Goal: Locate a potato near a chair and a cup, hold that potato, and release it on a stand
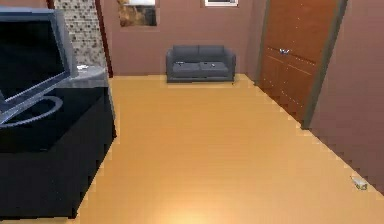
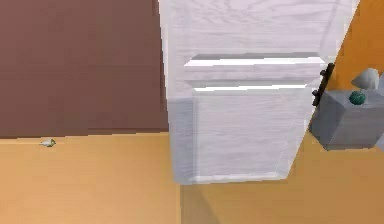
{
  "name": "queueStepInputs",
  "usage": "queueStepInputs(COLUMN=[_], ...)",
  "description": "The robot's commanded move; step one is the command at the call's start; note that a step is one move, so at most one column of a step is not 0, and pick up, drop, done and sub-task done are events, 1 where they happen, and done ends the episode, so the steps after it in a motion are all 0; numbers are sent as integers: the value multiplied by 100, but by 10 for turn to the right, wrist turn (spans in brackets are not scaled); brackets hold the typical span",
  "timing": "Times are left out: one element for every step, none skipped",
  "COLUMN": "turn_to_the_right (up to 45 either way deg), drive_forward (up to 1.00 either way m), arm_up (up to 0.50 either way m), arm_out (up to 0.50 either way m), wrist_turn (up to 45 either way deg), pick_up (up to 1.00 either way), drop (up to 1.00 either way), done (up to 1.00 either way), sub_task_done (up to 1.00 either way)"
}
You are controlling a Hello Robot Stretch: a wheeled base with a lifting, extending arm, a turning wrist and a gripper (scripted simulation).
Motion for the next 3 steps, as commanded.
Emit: queueStepInputs(turn_to_the_right=[-120,0,30], drive_forward=[0,15,0], arm_up=[0,0,0], arm_out=[0,0,0], wrist_turn=[0,0,0], pick_up=[0,0,0], drop=[0,0,0], done=[0,0,0], sub_task_done=[0,0,0])
